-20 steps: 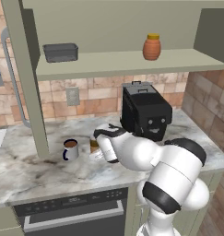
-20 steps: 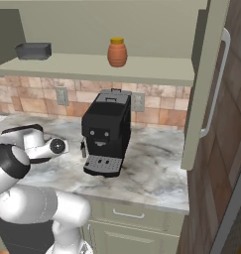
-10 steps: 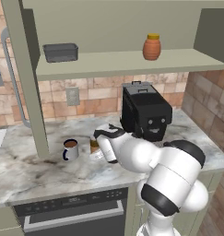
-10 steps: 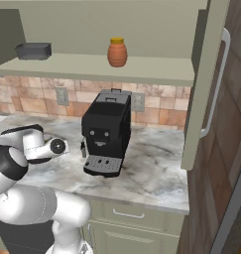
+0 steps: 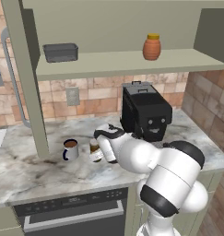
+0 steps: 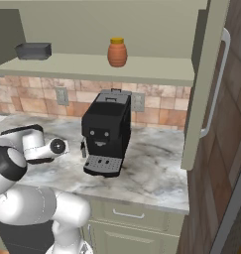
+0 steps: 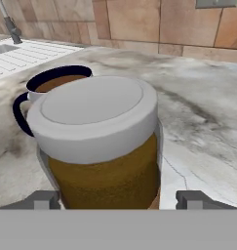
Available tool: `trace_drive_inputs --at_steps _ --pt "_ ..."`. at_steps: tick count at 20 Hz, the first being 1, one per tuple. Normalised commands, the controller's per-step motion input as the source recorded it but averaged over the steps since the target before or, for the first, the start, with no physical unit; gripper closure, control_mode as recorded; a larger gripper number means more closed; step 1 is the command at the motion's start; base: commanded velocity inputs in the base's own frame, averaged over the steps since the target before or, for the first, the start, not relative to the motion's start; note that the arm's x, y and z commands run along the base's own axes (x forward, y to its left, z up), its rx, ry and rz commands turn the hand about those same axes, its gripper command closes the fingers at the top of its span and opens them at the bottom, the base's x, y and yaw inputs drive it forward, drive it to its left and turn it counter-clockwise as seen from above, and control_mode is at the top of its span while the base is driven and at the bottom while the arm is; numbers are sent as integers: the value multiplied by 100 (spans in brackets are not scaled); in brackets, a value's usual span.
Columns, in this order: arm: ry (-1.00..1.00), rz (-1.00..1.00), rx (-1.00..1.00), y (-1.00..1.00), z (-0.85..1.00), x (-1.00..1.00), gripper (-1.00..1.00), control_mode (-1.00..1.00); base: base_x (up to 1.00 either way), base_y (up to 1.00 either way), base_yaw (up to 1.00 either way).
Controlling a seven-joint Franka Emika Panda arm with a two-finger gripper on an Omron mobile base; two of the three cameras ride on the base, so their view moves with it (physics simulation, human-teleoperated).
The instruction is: Pick the cinnamon and honey bottle from the cabinet and place them next to the mug.
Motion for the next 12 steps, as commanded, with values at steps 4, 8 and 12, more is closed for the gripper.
trace_drive_inputs --at_steps 4,8,12 --pt "0 0 0 0 0 0 -100 -100 0 0 0" --pt "0 0 0 0 0 0 -100 -100 0 0 0" --pt "0 0 0 -12 0 0 -100 -100 0 0 0"
